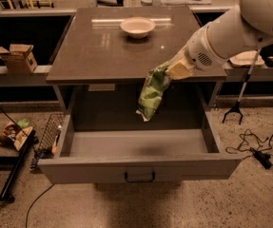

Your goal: Place green jalapeno chip bag into top drawer

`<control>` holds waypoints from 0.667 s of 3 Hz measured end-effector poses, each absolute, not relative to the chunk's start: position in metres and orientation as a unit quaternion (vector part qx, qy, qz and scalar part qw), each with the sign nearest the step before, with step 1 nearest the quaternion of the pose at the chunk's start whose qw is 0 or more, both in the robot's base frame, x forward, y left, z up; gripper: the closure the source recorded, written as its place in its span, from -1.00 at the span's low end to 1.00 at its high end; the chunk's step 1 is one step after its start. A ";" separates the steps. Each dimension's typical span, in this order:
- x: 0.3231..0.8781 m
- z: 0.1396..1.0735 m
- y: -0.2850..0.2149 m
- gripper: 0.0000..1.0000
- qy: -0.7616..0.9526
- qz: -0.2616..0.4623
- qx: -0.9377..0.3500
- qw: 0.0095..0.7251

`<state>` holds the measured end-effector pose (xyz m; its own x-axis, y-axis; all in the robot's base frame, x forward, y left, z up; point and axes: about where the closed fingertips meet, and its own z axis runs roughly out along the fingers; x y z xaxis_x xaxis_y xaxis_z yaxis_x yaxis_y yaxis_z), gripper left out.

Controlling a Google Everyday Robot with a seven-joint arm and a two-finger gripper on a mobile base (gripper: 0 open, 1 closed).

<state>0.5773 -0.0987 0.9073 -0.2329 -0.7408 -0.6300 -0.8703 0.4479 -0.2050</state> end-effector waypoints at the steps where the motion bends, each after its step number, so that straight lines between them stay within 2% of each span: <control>1: 0.583 0.895 -0.097 1.00 0.781 0.102 -0.506 0.352; 2: 0.583 0.848 -0.100 1.00 0.806 0.133 -0.452 0.358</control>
Offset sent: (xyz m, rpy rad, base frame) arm 0.0065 -0.0137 -0.1411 0.2392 0.1312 -0.2595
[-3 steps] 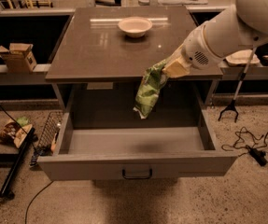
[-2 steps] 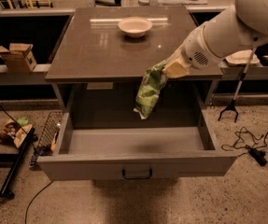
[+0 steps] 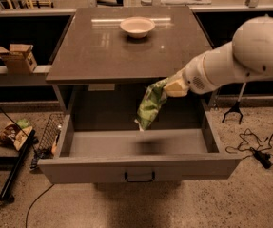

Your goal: Place green jalapeno chip bag into top drawer

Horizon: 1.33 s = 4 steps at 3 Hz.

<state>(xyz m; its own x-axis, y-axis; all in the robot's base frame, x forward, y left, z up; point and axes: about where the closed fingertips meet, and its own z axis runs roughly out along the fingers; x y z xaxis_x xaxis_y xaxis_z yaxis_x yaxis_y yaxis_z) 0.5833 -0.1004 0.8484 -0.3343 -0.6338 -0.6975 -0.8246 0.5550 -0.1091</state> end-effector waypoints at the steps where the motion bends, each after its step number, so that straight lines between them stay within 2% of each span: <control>1: 0.586 0.790 -0.103 1.00 0.832 0.163 -0.404 0.343; 2: 0.597 0.745 -0.106 1.00 0.846 0.188 -0.375 0.330; 3: 0.611 0.717 -0.112 0.65 0.849 0.215 -0.356 0.327; 4: 0.617 0.698 -0.122 0.02 0.849 0.237 -0.339 0.327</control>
Offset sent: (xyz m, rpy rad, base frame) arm 0.0306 -0.0135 -0.1599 0.1707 0.2192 -0.1676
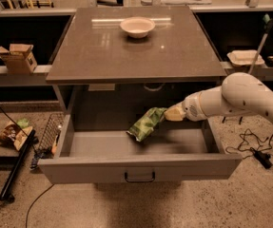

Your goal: Place green jalapeno chip bag into top drawer

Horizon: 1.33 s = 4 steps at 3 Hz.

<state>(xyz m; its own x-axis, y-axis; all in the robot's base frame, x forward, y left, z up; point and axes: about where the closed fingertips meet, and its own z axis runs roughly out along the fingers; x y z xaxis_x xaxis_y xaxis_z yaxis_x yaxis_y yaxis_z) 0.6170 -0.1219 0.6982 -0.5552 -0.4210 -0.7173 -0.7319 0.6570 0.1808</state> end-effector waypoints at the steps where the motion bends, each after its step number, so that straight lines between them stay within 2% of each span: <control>1: 0.615 0.694 -0.129 -0.44 0.849 0.243 -0.336 0.326; 2: 0.608 0.700 -0.142 -0.90 0.849 0.242 -0.339 0.326; 3: 0.592 0.718 -0.165 -1.00 0.848 0.237 -0.340 0.329; 4: 0.566 0.757 -0.191 -1.00 0.844 0.222 -0.366 0.325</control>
Offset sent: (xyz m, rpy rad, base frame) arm -0.0185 -0.0418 0.0122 -0.0004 0.0014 0.0016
